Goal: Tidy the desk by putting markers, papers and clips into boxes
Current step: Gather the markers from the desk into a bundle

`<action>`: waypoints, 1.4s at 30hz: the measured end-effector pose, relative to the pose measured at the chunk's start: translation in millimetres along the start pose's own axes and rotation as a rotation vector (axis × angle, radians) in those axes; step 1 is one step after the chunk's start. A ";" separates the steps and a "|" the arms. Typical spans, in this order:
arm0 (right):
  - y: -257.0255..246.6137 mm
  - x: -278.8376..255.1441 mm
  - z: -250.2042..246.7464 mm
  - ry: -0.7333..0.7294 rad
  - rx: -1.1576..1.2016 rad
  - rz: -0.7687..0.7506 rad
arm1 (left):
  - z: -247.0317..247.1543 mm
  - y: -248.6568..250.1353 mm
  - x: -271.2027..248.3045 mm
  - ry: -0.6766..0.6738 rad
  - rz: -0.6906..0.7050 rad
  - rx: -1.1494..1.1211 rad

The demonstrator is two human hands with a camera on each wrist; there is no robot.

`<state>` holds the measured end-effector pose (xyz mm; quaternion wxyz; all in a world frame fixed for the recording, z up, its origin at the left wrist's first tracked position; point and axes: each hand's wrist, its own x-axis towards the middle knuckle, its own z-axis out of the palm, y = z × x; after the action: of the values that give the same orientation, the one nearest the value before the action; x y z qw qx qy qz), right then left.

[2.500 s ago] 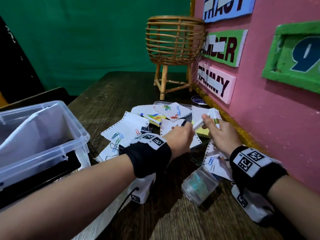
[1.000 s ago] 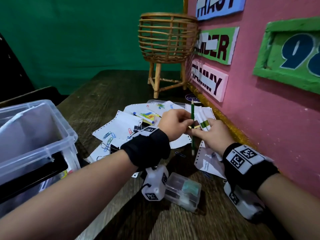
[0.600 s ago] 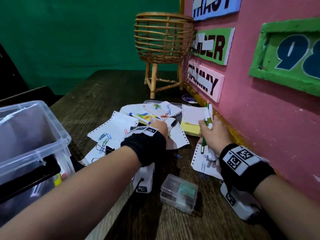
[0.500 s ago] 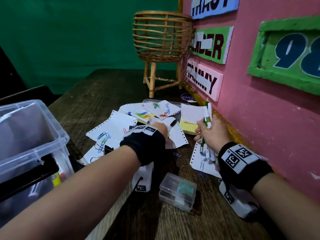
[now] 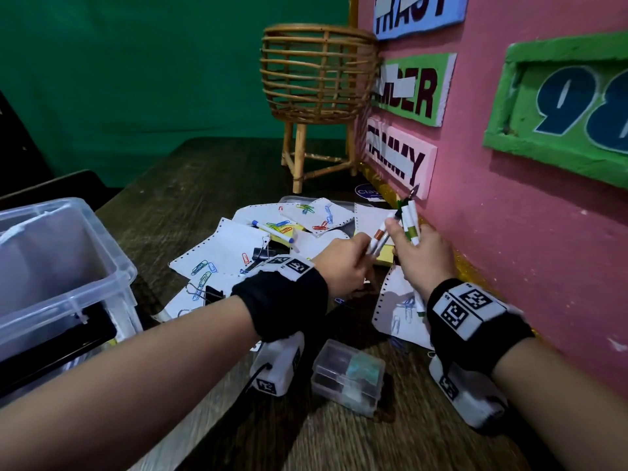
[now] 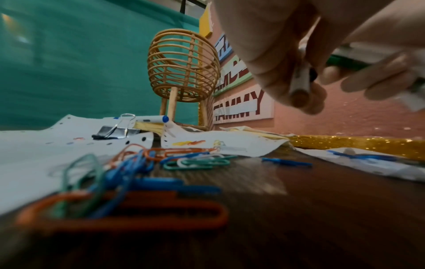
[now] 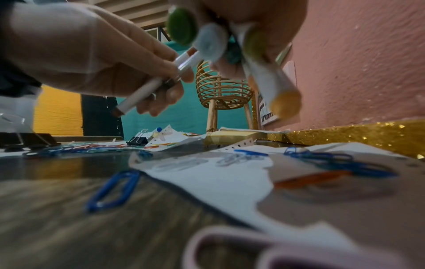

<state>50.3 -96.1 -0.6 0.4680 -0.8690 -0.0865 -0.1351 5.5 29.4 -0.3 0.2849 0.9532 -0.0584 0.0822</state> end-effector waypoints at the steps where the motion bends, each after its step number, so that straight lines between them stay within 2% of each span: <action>1: 0.1 -0.2 0.2 -0.007 0.029 -0.024 | 0.5 0.3 -0.3 -0.012 0.003 0.026; 5: -2.7 -3.8 1.5 -0.105 0.072 -0.099 | -1.6 -2.7 -1.5 0.042 0.020 0.030; 7: -4.0 -4.0 2.0 -0.106 0.076 -0.115 | -4.5 -5.2 0.4 0.100 0.012 -0.007; 11: -1.6 -2.3 2.6 -0.097 0.110 -0.079 | -11.4 -7.4 4.8 0.224 -0.113 -0.076; 14: -0.4 -3.6 2.6 -0.184 0.105 -0.088 | -14.0 -16.1 9.0 0.308 -0.208 -0.238; 17: -0.3 -6.0 4.9 -0.321 0.074 -0.099 | -14.9 -16.8 9.9 0.229 -0.260 -0.501; 20: 2.8 -4.9 6.4 -0.382 0.077 -0.056 | -16.9 -12.0 10.9 0.105 -0.204 -0.652; 24: 3.7 -3.7 5.3 -0.374 -0.027 -0.011 | -24.6 -18.1 13.9 0.023 -0.172 -0.504; 27: 1.9 -5.0 5.8 -0.373 -0.033 0.004 | -28.3 -26.4 16.3 -0.012 -0.239 -0.537; 28: 1.3 -5.5 5.5 -0.372 -0.043 0.006 | -29.2 -29.2 18.4 0.012 -0.268 -0.457; 31: 1.5 -5.5 3.2 -0.335 -0.050 0.049 | -34.5 -41.2 27.3 0.151 -0.291 0.083; 32: 0.8 -6.0 2.2 -0.316 -0.039 0.073 | -37.1 -46.2 29.2 0.156 -0.318 0.208; 35: -0.8 -6.0 2.0 -0.311 -0.030 0.088 | -42.4 -65.1 33.5 -0.036 -0.466 0.462; 38: -1.6 -6.0 3.0 -0.329 -0.041 0.109 | -41.7 -74.2 34.3 -0.154 -0.531 0.543; 42: 0.3 -2.7 2.8 -0.270 -0.040 0.184 | -41.2 -75.7 38.2 -0.109 -0.554 0.526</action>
<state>48.2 -94.0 -3.1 0.4454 -0.8926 -0.0660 0.0245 49.8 112.6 0.5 0.0386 0.9764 0.2092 -0.0362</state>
